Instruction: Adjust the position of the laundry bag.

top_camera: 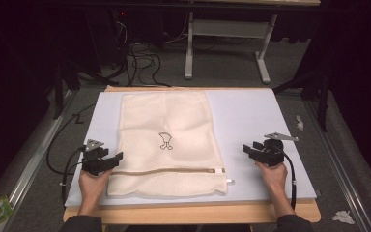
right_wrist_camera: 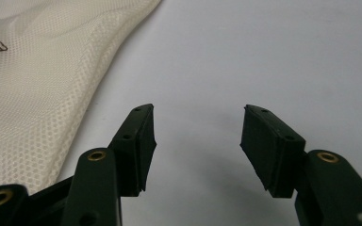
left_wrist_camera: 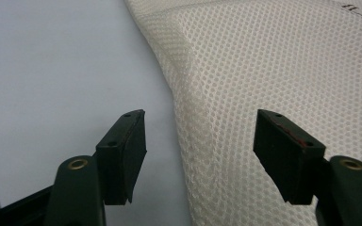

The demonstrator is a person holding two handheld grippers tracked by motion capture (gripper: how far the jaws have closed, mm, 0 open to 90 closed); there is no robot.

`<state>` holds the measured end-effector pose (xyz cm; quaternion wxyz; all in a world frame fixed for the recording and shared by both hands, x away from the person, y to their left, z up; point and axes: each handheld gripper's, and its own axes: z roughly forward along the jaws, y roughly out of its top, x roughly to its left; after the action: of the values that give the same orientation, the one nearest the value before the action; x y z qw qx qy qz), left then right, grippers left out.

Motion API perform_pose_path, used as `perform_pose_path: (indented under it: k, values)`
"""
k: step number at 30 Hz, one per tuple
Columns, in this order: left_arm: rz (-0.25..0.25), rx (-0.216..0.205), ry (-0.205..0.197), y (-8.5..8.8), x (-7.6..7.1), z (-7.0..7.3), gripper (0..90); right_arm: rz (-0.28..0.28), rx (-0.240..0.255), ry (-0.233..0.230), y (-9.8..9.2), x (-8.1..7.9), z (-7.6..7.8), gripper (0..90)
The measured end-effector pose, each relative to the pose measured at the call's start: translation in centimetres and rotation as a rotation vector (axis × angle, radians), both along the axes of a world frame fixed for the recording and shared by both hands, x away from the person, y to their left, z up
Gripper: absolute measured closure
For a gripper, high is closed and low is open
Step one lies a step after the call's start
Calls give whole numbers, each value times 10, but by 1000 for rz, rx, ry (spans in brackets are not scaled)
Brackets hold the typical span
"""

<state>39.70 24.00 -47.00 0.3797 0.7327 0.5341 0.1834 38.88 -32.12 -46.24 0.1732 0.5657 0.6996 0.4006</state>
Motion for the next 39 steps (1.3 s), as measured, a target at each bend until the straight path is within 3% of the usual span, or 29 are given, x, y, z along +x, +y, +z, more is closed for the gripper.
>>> perform_pose_path:
  k: [7,15,27,39]
  values:
    - [-3,9,1,-5,3,1,380,54,-23,26,19,13,1,497]
    - [-19,32,1,-12,5,3,409,106,7,41,42,21,5,507]
    - [-26,44,33,-16,9,1,476,185,-5,77,76,31,4,522]
    - [-35,89,59,-20,12,-4,565,196,-27,123,98,42,-4,520]
